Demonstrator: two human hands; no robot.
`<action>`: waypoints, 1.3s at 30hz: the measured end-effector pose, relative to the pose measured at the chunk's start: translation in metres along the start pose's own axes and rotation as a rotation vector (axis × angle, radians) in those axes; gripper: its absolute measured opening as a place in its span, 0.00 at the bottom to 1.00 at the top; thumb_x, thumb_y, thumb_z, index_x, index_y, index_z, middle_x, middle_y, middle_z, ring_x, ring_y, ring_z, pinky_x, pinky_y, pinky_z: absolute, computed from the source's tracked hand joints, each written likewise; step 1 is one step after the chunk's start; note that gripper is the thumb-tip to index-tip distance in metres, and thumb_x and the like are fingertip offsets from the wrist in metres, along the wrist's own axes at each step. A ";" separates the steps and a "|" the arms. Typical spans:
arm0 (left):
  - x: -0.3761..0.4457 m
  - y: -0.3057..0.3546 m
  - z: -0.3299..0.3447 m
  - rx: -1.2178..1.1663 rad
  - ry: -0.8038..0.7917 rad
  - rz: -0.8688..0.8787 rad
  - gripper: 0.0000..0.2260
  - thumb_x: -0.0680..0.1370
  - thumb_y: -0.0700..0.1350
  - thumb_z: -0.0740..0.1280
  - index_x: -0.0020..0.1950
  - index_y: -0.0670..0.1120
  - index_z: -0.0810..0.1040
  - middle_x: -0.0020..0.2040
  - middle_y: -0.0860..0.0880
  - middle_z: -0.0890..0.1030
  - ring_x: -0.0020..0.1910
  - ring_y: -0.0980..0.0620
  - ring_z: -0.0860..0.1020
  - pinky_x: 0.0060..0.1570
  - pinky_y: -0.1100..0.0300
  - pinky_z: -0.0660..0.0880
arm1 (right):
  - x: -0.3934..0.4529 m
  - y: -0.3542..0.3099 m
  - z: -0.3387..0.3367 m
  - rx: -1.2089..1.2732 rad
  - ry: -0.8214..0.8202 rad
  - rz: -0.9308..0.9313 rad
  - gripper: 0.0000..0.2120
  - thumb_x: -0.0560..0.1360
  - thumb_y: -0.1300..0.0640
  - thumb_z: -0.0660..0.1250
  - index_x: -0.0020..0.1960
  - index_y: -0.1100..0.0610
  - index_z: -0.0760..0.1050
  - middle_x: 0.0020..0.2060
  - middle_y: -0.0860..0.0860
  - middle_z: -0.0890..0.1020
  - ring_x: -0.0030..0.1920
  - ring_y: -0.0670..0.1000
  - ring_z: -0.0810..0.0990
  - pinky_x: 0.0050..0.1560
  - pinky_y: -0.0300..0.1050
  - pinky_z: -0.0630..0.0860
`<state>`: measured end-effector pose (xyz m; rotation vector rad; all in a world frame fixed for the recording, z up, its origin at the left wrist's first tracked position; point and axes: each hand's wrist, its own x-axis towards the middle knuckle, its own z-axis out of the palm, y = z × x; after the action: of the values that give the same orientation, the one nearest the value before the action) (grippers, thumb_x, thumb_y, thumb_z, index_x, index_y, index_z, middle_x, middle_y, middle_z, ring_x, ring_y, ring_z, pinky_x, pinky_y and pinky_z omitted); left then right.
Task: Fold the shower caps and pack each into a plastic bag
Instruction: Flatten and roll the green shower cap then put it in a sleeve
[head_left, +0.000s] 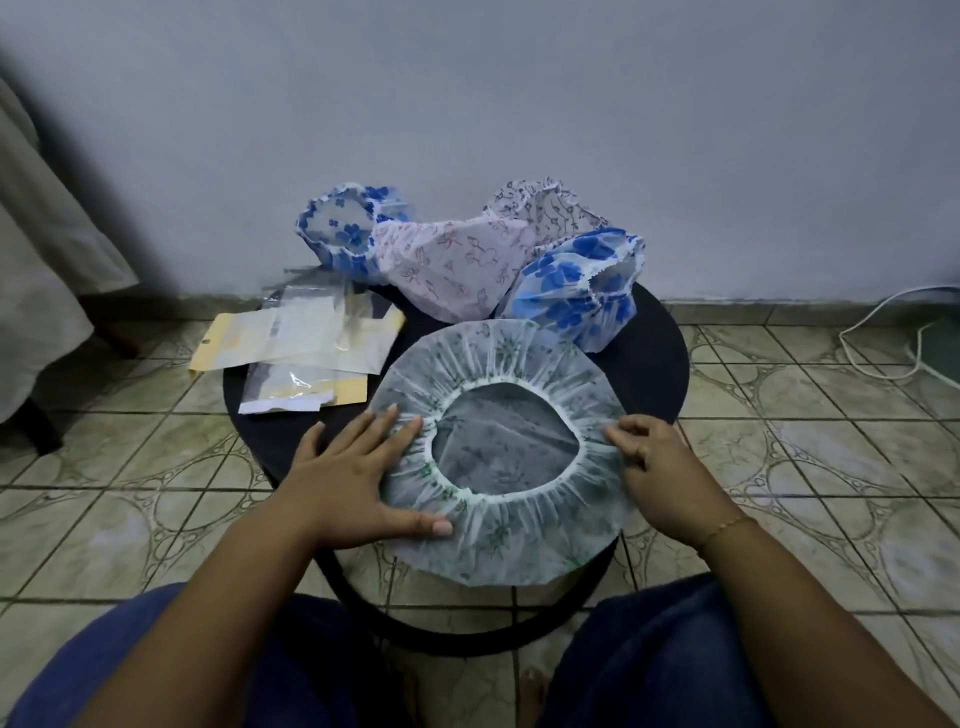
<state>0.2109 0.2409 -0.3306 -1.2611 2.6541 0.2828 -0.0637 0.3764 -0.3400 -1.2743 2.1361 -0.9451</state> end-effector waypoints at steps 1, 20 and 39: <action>0.000 0.000 0.001 -0.004 -0.005 -0.001 0.49 0.52 0.84 0.47 0.66 0.68 0.29 0.72 0.62 0.32 0.71 0.62 0.34 0.70 0.45 0.34 | 0.000 0.000 0.000 -0.030 -0.005 0.000 0.21 0.77 0.69 0.57 0.68 0.60 0.68 0.57 0.48 0.65 0.54 0.43 0.64 0.40 0.16 0.60; -0.003 0.025 -0.009 -0.145 0.799 0.370 0.14 0.73 0.57 0.63 0.48 0.51 0.84 0.41 0.54 0.81 0.39 0.54 0.79 0.37 0.56 0.74 | -0.001 -0.007 -0.007 0.533 0.340 0.156 0.15 0.71 0.57 0.72 0.53 0.56 0.69 0.40 0.51 0.76 0.41 0.51 0.77 0.43 0.48 0.76; 0.007 0.018 0.008 0.025 0.184 -0.104 0.47 0.60 0.80 0.34 0.76 0.62 0.48 0.78 0.54 0.50 0.76 0.53 0.49 0.72 0.44 0.39 | 0.002 -0.008 -0.011 0.352 0.318 0.095 0.18 0.73 0.56 0.69 0.62 0.57 0.74 0.51 0.50 0.77 0.50 0.49 0.76 0.53 0.46 0.75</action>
<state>0.1929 0.2488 -0.3390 -1.4773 2.7196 0.1227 -0.0673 0.3757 -0.3272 -0.8886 2.1077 -1.4853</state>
